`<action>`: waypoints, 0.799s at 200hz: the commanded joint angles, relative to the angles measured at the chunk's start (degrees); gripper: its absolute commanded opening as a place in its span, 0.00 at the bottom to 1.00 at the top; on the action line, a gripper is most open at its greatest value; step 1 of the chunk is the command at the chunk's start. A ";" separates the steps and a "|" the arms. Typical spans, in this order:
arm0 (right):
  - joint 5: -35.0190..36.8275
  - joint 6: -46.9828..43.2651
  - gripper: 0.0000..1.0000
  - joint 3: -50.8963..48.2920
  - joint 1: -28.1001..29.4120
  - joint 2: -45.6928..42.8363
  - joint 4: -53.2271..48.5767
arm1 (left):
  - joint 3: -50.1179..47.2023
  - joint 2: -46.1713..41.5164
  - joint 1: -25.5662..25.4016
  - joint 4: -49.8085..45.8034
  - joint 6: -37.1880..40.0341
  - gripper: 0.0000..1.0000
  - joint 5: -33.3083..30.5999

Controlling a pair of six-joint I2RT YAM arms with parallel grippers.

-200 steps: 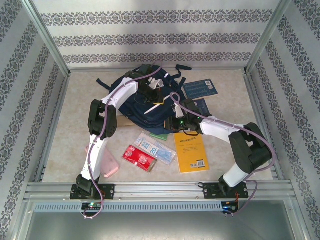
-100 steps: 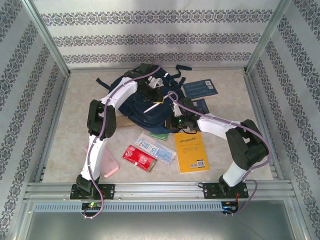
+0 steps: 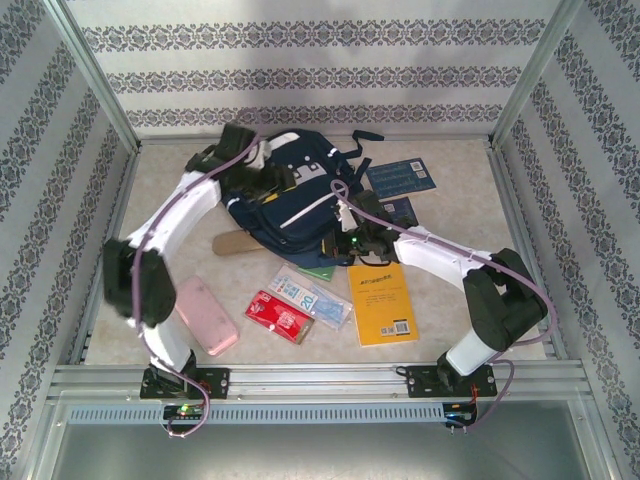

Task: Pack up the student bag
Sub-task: Unzip the student bag at the top-center of the table.

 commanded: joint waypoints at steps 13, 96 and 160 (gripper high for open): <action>0.17 8.91 0.00 0.86 4.83 -2.76 11.97 | -19.88 -11.42 3.12 15.76 -21.69 0.58 0.85; 3.21 7.53 0.00 4.88 10.02 1.03 13.23 | -36.94 -18.36 3.00 23.62 -39.90 0.64 2.40; 7.25 4.71 0.00 6.14 11.27 2.16 11.14 | -38.23 -22.61 2.91 18.61 -38.93 0.63 4.05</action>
